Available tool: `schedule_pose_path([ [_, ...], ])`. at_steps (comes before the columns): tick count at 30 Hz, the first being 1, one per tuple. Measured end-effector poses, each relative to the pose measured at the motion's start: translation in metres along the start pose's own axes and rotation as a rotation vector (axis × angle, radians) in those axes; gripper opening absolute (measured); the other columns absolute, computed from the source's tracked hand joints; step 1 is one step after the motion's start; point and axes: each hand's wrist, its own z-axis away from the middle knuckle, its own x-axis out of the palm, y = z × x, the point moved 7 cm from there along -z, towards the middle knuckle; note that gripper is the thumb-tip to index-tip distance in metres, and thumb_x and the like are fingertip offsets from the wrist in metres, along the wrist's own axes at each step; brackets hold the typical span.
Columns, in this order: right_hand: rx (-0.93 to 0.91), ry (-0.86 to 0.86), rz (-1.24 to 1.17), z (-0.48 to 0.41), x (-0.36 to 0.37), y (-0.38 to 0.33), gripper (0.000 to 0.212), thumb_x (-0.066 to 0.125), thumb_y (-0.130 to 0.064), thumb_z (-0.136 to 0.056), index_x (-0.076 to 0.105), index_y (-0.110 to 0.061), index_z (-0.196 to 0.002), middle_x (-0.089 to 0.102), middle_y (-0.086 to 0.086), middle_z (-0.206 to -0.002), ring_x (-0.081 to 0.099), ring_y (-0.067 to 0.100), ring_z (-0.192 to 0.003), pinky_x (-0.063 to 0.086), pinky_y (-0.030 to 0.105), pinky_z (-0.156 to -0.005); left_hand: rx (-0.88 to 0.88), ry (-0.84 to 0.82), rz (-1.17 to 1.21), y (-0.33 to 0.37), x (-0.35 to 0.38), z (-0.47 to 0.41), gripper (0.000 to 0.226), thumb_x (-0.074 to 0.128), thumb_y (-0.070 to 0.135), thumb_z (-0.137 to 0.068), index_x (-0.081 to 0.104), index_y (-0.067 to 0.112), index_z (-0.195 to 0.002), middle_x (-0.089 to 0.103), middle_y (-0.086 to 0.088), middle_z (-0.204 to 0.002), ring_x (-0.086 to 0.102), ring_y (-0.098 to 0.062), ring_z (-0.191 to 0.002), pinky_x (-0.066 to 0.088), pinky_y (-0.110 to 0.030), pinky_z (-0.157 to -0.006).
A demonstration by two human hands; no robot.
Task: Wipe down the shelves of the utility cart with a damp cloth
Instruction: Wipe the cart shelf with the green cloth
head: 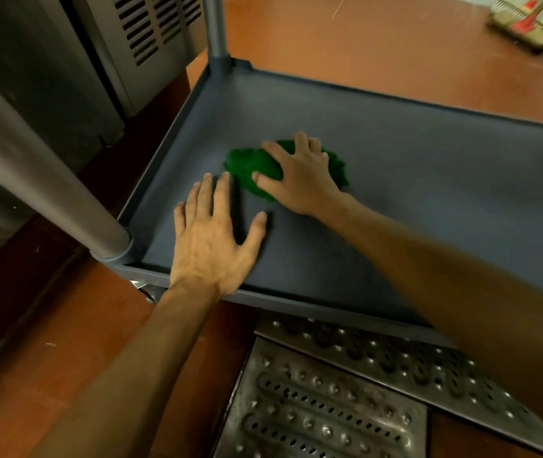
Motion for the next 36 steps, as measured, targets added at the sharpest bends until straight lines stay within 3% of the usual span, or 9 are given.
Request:
schedule_pose_path([
  [8, -0.203, -0.057, 0.000, 0.092, -0.019, 0.028, 0.061, 0.050, -0.063, -0.087, 0.046, -0.031, -0.139, 0.042, 0.016, -0.130, 0.036, 0.039, -0.123, 0.038, 0.056, -0.102, -0.012, -0.014, -0.021, -0.001, -0.002, 0.001, 0.086, 0.025, 0.071, -0.090, 0.016, 0.020, -0.158, 0.016, -0.012, -0.166, 0.013, -0.027, -0.153, 0.011, -0.051, -0.124],
  [18, -0.265, -0.144, 0.001, 0.156, -0.041, 0.067, 0.061, 0.051, -0.061, -0.087, 0.051, -0.026, -0.137, 0.043, 0.015, -0.131, 0.034, 0.036, -0.127, 0.041, 0.052, -0.104, -0.013, -0.008, -0.014, -0.007, -0.002, 0.002, 0.085, 0.021, 0.070, -0.090, 0.020, 0.018, -0.157, 0.020, -0.014, -0.164, 0.016, -0.030, -0.153, 0.014, -0.054, -0.123],
  [27, -0.168, -0.140, 0.005, 0.225, -0.068, 0.137, 0.059, 0.059, -0.055, -0.084, 0.054, -0.024, -0.135, 0.040, 0.015, -0.133, 0.033, 0.035, -0.130, 0.033, 0.048, -0.107, 0.013, 0.003, -0.031, -0.009, -0.003, 0.001, 0.083, 0.020, 0.070, -0.092, 0.019, 0.017, -0.156, 0.022, -0.017, -0.163, 0.019, -0.033, -0.151, 0.016, -0.055, -0.122],
  [36, 0.153, -0.045, 0.049, 0.304, -0.105, 0.235, 0.061, 0.066, -0.050, -0.086, 0.056, -0.016, -0.136, 0.043, 0.020, -0.127, 0.041, 0.037, -0.117, 0.042, 0.055, -0.101, 0.024, 0.051, -0.026, -0.020, 0.002, -0.004, 0.083, 0.019, 0.075, -0.093, 0.023, 0.017, -0.153, 0.031, -0.021, -0.158, 0.027, -0.038, -0.146, 0.023, -0.059, -0.118],
])
